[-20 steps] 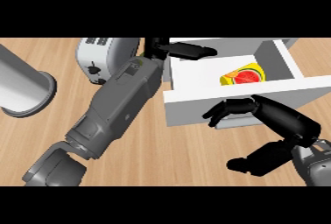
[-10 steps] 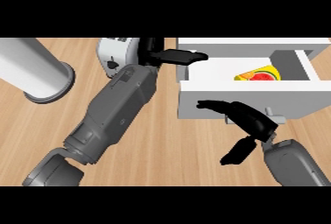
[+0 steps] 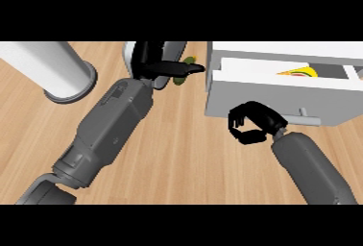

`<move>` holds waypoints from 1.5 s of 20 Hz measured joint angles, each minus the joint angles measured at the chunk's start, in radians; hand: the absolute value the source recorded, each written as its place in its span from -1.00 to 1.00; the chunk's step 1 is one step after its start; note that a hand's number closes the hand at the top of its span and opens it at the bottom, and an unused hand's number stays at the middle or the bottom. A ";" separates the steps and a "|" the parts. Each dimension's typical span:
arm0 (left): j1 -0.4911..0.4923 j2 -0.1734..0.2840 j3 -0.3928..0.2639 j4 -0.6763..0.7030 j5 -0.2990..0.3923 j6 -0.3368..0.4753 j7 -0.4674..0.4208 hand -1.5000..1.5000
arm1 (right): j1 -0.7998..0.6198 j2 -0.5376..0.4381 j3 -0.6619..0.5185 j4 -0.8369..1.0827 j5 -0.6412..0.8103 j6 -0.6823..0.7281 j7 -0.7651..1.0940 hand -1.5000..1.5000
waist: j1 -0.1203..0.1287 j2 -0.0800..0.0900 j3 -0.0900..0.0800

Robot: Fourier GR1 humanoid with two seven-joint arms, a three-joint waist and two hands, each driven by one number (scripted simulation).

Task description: Pick up the cup, place it into the drawer and close the drawer

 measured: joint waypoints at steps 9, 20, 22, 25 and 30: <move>0.119 0.056 -0.013 -0.100 0.005 -0.072 0.018 -1.00 | -0.227 -0.022 -0.175 0.317 -0.053 -0.083 -0.149 1.00 | 0.053 0.019 0.007; 0.170 0.106 -0.023 -0.165 0.010 -0.135 0.049 -1.00 | -0.226 -0.050 -0.237 0.342 -0.147 0.045 -0.198 1.00 | 0.081 0.019 0.010; 0.181 0.111 -0.027 -0.171 0.009 -0.146 0.049 -1.00 | -0.222 -0.058 -0.244 0.334 -0.164 0.078 -0.199 1.00 | 0.086 0.021 0.012; 0.194 0.114 -0.030 -0.180 0.011 -0.163 0.052 -1.00 | -0.216 -0.069 -0.252 0.320 -0.185 0.117 -0.192 1.00 | 0.092 0.024 0.014; 0.209 0.121 -0.031 -0.192 0.016 -0.183 0.051 -1.00 | -0.205 -0.088 -0.263 0.294 -0.222 0.185 -0.178 1.00 | 0.103 0.030 0.018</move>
